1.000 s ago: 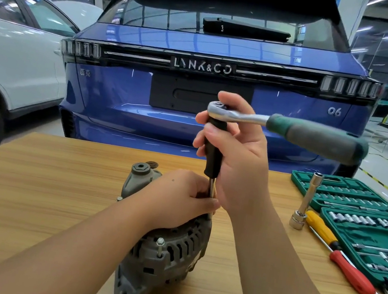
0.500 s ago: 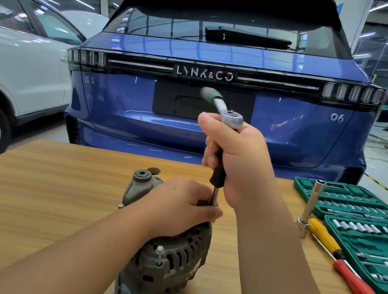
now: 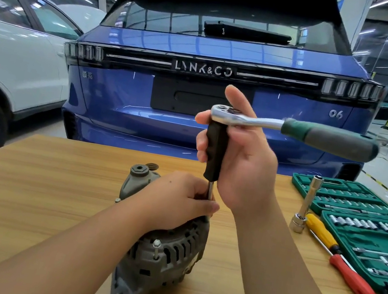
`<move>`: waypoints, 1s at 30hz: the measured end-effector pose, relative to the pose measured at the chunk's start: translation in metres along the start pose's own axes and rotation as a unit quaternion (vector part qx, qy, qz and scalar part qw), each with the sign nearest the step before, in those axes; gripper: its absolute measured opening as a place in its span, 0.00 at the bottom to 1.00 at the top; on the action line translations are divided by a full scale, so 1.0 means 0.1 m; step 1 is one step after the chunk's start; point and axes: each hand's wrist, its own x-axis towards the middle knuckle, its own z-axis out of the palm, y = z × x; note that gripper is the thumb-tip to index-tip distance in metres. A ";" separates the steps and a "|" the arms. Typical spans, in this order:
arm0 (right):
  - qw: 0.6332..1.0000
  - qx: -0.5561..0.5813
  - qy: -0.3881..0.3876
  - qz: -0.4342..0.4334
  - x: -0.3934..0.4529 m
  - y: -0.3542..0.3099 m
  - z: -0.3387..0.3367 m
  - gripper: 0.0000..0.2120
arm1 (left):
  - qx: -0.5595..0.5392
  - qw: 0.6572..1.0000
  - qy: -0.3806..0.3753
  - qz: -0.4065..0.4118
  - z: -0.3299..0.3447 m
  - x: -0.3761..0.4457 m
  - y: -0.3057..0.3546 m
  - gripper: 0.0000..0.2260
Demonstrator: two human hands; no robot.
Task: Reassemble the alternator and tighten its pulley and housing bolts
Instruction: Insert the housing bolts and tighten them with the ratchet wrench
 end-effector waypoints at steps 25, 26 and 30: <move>0.984 -0.147 0.079 -0.055 0.00 0.05 0.08 0.16 | 0.013 1.000 -0.020 0.002 -0.03 -0.02 0.06 0.11; 0.984 -0.145 0.081 -0.058 0.00 0.06 0.09 0.16 | 0.011 1.000 -0.018 0.002 -0.03 -0.03 0.07 0.11; 0.997 -0.036 0.062 -0.026 0.00 0.03 0.05 0.19 | 0.011 1.000 -0.010 0.004 -0.02 -0.04 0.06 0.11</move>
